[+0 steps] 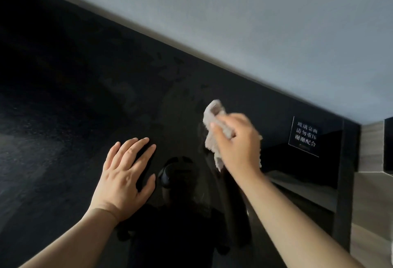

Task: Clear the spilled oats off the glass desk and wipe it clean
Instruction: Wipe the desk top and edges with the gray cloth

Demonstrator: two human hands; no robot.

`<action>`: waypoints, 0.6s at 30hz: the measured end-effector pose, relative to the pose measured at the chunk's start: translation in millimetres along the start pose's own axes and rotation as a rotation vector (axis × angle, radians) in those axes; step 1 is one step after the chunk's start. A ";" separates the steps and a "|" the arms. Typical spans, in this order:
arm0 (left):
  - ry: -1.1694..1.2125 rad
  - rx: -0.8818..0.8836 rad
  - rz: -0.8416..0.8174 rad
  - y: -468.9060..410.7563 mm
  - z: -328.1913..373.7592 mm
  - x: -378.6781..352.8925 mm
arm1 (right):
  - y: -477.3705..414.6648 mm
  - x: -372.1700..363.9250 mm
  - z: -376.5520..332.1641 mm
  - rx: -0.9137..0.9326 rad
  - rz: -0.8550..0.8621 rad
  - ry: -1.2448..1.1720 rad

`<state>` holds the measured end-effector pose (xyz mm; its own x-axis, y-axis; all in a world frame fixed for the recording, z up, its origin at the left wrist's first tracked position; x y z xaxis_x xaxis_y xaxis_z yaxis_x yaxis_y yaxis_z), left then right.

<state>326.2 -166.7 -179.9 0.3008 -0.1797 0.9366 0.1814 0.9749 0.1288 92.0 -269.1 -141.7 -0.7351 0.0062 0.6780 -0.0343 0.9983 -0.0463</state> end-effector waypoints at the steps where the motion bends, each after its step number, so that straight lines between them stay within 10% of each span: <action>1: 0.000 0.000 0.000 -0.3 -0.1 -0.3 | -14.9 10.5 2.3 -0.007 0.078 0.020; 11: 0.001 -0.011 0.012 0.2 -1.4 -1.8 | -85.1 -11.3 44.7 -0.119 0.092 0.662; 18: -0.007 0.000 0.001 0.4 -0.2 -0.9 | -1.6 -17.0 22.5 0.127 0.007 0.445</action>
<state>326.3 -166.1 -180.8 0.2942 -0.1773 0.9392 0.1809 0.9752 0.1275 89.3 -272.2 -169.6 -0.3741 0.0650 0.9251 -0.1332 0.9834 -0.1230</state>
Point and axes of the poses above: each hand's wrist, its own y-axis away from the middle knuckle, its own x-axis out of the back of the hand, z = x × y, the point moved 3 cm from there along -y, towards the middle knuckle, and after that the axes turned 6 degrees about -z, right-handed, at the moved point
